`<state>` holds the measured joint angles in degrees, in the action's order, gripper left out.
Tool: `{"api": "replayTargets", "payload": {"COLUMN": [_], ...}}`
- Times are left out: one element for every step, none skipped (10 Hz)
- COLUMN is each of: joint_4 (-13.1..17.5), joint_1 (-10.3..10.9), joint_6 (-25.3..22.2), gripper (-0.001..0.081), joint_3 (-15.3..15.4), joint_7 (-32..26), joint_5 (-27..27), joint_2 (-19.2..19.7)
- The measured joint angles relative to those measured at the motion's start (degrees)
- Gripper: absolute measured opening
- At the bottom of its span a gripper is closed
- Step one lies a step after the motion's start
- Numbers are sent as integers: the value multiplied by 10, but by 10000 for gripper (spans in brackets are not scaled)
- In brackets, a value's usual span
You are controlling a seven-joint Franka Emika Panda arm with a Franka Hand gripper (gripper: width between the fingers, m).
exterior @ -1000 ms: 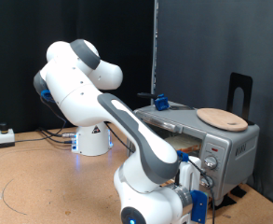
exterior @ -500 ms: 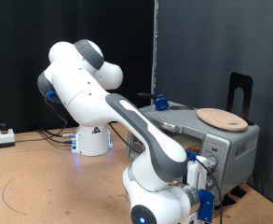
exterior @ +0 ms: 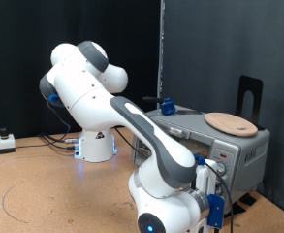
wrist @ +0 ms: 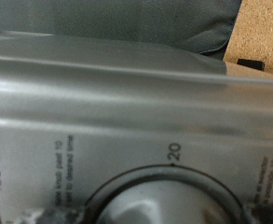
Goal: Make a piece of toast with the oven
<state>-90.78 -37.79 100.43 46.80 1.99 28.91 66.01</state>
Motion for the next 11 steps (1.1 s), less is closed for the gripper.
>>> {"api": "replayTargets", "payload": {"joint_4": [0, 0, 0, 0, 0, 0, 0, 0, 0, -2, -3], "joint_1": [0, 0, 0, 0, 0, 0, 0, 0, 0, 0, 0], "joint_6": [0, 0, 0, 0, 0, 0, 0, 0, -1, -5, -9], "gripper": [323, 323, 323, 323, 323, 323, 323, 323, 323, 323, 455], "joint_3": [0, 0, 0, 0, 0, -1, -1, -1, -1, -2, -4], "joint_7": [2, 2, 2, 2, 3, 3, 3, 3, 4, 5, 6], "joint_5": [0, 0, 1, 1, 1, 1, 1, 1, 1, 0, -1], "joint_2": [0, 0, 0, 0, 0, 0, 0, 0, 0, 0, 0]}}
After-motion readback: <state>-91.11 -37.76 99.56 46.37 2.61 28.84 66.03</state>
